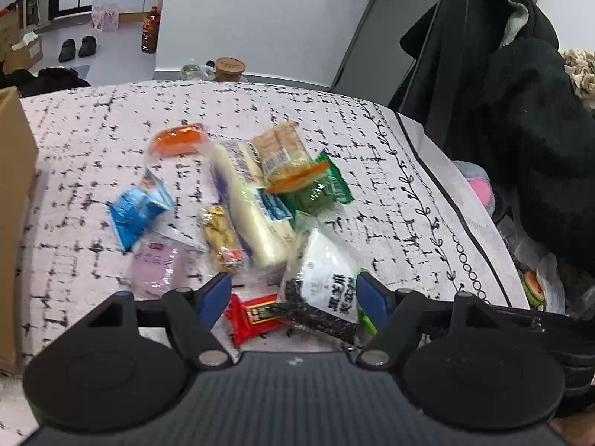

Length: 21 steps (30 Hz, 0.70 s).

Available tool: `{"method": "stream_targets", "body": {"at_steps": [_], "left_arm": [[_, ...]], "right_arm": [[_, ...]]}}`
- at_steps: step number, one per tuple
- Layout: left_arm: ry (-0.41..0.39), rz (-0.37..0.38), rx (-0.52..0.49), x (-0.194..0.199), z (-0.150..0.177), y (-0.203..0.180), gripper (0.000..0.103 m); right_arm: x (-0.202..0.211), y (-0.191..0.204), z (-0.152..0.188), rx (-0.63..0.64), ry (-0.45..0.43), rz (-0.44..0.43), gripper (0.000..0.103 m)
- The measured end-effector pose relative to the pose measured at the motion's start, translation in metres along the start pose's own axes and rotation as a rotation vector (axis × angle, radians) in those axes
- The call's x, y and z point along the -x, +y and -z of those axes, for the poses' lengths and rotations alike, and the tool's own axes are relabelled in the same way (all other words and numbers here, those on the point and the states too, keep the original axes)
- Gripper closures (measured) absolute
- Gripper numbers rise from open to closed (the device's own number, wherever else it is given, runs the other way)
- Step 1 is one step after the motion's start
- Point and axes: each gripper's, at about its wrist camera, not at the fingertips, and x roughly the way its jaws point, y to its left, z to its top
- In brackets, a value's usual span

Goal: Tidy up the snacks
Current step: 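Grasp the white rice-cake pack with the left tool while the right tool grasps a green packet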

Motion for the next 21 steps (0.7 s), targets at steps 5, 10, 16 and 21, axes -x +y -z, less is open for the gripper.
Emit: {"method": "stream_targets", "body": {"at_steps": [5, 10, 16, 21], "left_arm": [[0.013, 0.018, 0.009, -0.006, 0.0, -0.002, 0.043], [0.029, 0.058, 0.029, -0.012, 0.0, -0.002, 0.054], [0.018, 0.059, 0.04, -0.013, 0.002, -0.004, 0.058], [0.006, 0.051, 0.039, -0.008, 0.003, -0.002, 0.078]], "right_arm": [[0.0, -0.001, 0.001, -0.005, -0.001, -0.004, 0.087], [0.001, -0.003, 0.003, -0.012, 0.002, -0.006, 0.088], [0.002, -0.002, 0.004, -0.014, 0.0, -0.005, 0.089], [0.005, -0.001, 0.002, -0.02, -0.014, -0.017, 0.092]]}}
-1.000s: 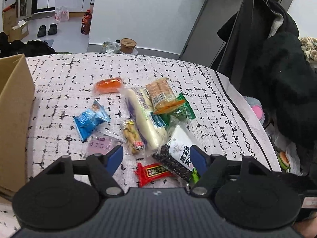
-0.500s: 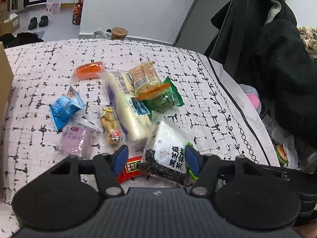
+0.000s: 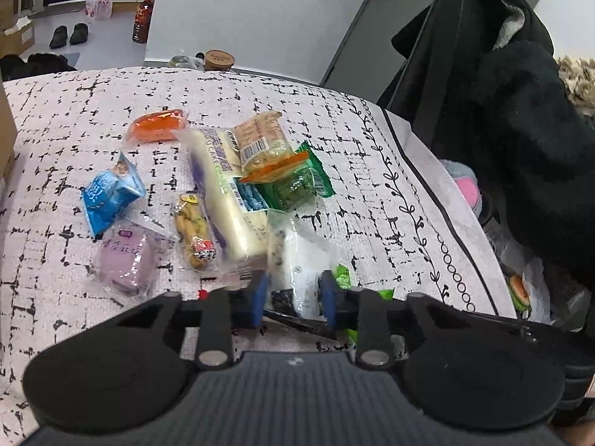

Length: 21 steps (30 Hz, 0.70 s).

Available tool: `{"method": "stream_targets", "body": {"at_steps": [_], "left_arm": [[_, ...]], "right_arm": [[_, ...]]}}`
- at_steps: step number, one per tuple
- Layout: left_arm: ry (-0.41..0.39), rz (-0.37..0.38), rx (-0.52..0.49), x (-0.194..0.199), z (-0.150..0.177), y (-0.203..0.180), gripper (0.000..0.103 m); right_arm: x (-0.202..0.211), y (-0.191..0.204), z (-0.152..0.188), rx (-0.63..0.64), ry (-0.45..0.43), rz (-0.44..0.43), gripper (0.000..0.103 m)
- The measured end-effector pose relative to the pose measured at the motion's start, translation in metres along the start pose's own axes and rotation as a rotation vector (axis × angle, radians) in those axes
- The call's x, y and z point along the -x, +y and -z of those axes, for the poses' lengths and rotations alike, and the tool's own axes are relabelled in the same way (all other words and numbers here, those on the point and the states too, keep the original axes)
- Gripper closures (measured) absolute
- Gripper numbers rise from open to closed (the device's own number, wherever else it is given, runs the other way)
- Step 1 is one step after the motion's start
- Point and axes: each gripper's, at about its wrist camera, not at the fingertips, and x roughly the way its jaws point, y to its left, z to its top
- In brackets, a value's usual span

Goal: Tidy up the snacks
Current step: 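Grasp the white rice-cake pack with the left tool while the right tool grasps a green packet, then carry both packs to the cardboard box and release them inside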

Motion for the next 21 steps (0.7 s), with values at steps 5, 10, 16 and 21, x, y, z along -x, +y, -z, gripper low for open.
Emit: {"method": "stream_targets", "body": {"at_steps": [5, 10, 16, 21], "left_arm": [[-0.025, -0.036, -0.033, 0.011, -0.002, -0.004, 0.086], [-0.051, -0.039, -0.025, 0.025, -0.003, -0.002, 0.086], [-0.081, -0.055, -0.013, 0.042, -0.006, 0.003, 0.086], [-0.113, -0.071, -0.006, 0.059, -0.009, 0.009, 0.086]], "right_arm": [[0.005, 0.004, -0.004, -0.005, -0.018, -0.025, 0.097], [0.008, 0.011, -0.006, 0.024, -0.037, -0.023, 0.099], [0.011, 0.023, -0.01, 0.061, -0.059, -0.043, 0.101], [0.015, 0.031, -0.015, 0.075, -0.085, -0.053, 0.102]]}}
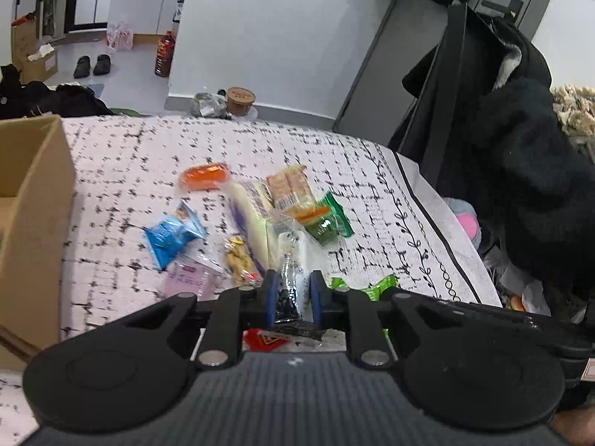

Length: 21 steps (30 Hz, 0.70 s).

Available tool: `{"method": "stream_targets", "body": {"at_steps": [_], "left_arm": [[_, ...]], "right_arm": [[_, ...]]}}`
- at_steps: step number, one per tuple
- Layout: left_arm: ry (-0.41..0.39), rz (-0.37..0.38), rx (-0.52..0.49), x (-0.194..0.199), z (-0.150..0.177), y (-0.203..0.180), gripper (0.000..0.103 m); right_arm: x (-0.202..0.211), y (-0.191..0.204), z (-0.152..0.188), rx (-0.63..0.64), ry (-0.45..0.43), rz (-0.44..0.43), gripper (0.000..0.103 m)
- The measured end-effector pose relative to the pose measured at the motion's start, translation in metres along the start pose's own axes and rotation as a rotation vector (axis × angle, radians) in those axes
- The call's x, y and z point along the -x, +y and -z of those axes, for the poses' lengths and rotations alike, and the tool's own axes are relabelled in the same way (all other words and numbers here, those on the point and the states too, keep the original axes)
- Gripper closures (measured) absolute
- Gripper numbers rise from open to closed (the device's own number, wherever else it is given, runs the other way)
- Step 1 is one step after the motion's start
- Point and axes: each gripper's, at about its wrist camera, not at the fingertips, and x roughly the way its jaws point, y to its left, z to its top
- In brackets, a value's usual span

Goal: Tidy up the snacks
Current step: 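Carry both packs to the cardboard box and release them inside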

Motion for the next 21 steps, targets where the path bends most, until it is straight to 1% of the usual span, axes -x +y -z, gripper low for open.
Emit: {"method": "stream_targets", "body": {"at_steps": [11, 21], "left_arm": [[-0.071, -0.039, 0.037, 0.035, -0.016, 0.021, 0.086], [-0.12, -0.073, 0.063, 0.065, -0.026, 0.044, 0.086]], "right_arm": [[-0.002, 0.026, -0.017, 0.026, -0.05, -0.023, 0.102], [-0.008, 0.059, -0.033, 0.063, -0.093, -0.063, 0.102]]}}
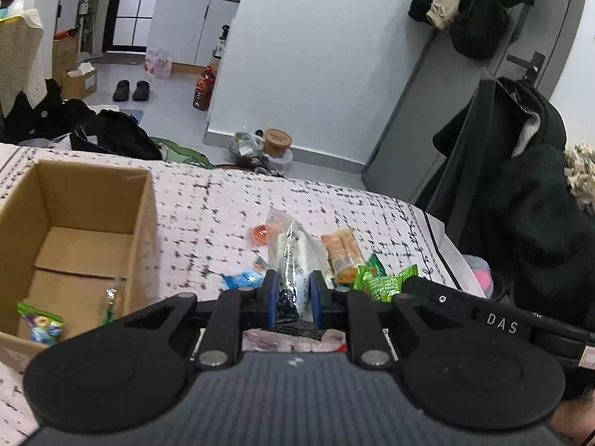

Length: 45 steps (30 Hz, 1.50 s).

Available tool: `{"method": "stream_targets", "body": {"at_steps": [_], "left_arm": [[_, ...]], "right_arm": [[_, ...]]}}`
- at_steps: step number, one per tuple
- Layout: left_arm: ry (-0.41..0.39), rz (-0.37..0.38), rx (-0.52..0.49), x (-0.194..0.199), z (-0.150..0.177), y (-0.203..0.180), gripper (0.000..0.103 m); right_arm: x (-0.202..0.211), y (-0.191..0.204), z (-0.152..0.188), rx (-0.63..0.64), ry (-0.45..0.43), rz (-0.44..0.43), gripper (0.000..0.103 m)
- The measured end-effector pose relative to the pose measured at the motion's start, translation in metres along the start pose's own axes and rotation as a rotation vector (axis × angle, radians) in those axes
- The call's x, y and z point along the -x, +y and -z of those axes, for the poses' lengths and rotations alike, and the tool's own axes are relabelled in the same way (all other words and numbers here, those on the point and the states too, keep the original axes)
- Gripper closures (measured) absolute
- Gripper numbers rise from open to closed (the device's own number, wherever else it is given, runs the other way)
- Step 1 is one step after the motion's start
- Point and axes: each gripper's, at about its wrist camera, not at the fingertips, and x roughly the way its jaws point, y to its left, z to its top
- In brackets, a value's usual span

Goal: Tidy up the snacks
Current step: 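Carry both packs to the cardboard box and release them inside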

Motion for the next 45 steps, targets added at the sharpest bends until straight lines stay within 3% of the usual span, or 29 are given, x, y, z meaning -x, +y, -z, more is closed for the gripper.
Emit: {"method": "stream_targets", "body": {"at_steps": [22, 38, 42, 45], "left_arm": [[-0.067, -0.13, 0.109, 0.037, -0.024, 0.088, 0.086], [0.024, -0.239, 0.186, 0.047, -0.015, 0.14, 0.086], [0.014, -0.252, 0.148, 0.05, -0.014, 0.138, 0.079], [0.016, -0.275, 0.178, 0.05, -0.016, 0.145, 0.075]], "right_arm": [[-0.035, 0.09, -0.019, 0.169, 0.007, -0.141, 0.102], [-0.06, 0.141, -0.016, 0.242, 0.045, -0.23, 0.102], [-0.064, 0.146, -0.015, 0.256, 0.058, -0.247, 0.102], [-0.069, 0.151, -0.014, 0.27, 0.074, -0.255, 0.102]]}}
